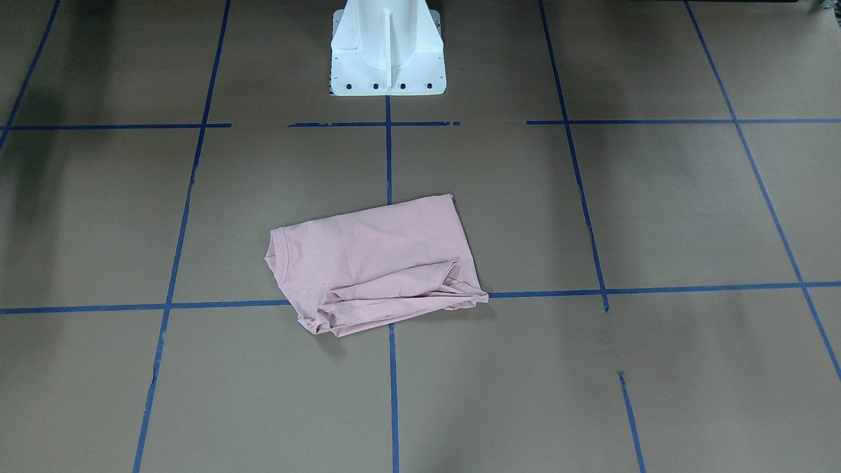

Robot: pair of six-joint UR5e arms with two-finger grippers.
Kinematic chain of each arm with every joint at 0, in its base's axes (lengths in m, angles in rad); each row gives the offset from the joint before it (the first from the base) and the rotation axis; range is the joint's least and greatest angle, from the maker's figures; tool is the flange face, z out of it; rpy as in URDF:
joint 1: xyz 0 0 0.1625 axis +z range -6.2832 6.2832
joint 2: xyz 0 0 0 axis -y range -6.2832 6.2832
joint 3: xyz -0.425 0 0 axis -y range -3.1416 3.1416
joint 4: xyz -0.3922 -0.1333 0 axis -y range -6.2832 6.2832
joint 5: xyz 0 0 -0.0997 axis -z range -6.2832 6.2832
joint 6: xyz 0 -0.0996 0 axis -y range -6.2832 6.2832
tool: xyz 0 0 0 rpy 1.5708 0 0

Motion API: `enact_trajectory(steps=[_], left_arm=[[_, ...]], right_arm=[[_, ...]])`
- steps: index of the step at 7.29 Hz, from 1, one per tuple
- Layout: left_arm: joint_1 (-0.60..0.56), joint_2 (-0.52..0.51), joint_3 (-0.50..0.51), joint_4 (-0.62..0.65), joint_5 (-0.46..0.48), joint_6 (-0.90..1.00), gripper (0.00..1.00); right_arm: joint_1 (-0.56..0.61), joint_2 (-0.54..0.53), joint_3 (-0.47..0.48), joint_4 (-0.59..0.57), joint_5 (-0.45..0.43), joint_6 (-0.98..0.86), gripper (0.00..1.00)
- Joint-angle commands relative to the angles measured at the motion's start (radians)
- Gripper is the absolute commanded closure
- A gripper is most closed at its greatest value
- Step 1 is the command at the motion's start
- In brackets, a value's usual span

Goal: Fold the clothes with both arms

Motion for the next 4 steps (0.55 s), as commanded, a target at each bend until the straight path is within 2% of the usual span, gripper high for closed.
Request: enact_trajectory(steps=[1, 4], left_arm=[[0.000, 0.000, 0.001, 0.000, 0.000, -0.007, 0.00], [-0.003, 0.005, 0.003, 0.000, 0.050, -0.093, 0.00]], right_arm=[[0.000, -0.002, 0.000, 0.000, 0.011, 0.002, 0.00], [0.006, -0.002, -0.002, 0.000, 0.011, 0.002, 0.00]])
